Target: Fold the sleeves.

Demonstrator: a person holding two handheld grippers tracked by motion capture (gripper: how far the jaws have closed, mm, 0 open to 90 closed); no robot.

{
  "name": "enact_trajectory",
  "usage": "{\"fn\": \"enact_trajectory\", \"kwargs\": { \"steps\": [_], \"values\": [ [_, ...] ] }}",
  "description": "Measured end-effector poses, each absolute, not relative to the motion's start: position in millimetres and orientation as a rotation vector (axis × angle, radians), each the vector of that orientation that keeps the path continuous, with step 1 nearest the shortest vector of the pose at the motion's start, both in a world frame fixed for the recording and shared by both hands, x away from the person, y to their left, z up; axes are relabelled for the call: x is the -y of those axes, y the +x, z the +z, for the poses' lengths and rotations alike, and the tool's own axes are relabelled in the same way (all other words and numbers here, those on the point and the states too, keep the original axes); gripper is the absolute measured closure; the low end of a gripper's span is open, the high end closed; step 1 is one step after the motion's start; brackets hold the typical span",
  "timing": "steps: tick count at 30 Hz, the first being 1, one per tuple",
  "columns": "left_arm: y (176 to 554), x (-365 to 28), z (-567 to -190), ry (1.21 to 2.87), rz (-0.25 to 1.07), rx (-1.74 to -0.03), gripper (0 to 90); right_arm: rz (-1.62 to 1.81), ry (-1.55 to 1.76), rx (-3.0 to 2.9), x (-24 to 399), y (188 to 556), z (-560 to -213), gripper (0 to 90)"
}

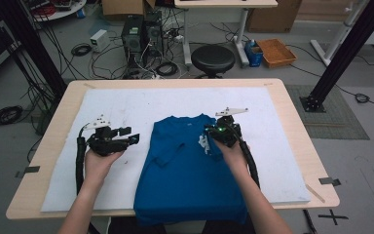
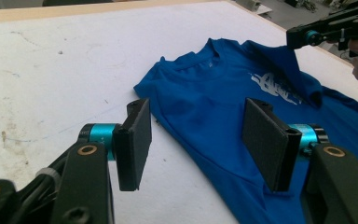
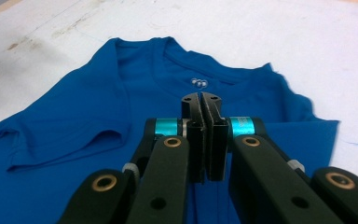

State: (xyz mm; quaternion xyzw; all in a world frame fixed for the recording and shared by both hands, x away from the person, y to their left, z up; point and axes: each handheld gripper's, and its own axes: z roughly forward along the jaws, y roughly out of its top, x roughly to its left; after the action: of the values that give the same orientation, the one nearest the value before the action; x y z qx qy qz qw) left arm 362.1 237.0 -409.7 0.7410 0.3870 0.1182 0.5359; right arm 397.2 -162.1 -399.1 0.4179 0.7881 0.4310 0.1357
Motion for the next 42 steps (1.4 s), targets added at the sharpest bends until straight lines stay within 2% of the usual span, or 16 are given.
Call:
{"fn": "enact_trajectory", "kwargs": {
  "steps": [4, 5, 6, 9, 12, 16, 26, 35, 42],
  "values": [
    [362, -237, -411, 1.764, 0.286, -0.922, 42.9, 1.237, 1.219, -2.294, 158, 398, -402, 88.6],
    [362, -236, -411, 1.766, 0.282, -0.923, 42.9, 1.234, 1.211, -2.301, 157, 399, -404, 87.5],
    [362, -236, -412, 1.764, 0.284, -0.926, 42.9, 1.222, 1.214, -2.307, 155, 400, -406, 81.8],
    [362, -235, -412, 1.765, 0.281, -0.922, 42.9, 1.222, 1.198, -2.308, 155, 400, -407, 78.0],
    [362, -235, -412, 1.767, 0.284, -0.923, 42.9, 1.232, 1.192, -2.296, 159, 399, -406, 77.9],
    [361, -235, -412, 1.762, 0.288, -0.927, 42.9, 1.254, 1.183, -2.243, 177, 394, -399, 72.6],
    [360, -230, -409, 1.763, 0.285, -0.922, 42.3, 1.279, 1.213, -2.178, 220, 381, -396, 68.4],
    [361, -205, -400, 1.807, 0.296, -0.897, 40.7, 1.325, 1.272, -2.124, 254, 375, -398, 62.8],
    [361, -202, -398, 1.812, 0.323, -0.891, 39.2, 1.329, 1.296, -2.113, 265, 378, -398, 57.1]
  ]
}}
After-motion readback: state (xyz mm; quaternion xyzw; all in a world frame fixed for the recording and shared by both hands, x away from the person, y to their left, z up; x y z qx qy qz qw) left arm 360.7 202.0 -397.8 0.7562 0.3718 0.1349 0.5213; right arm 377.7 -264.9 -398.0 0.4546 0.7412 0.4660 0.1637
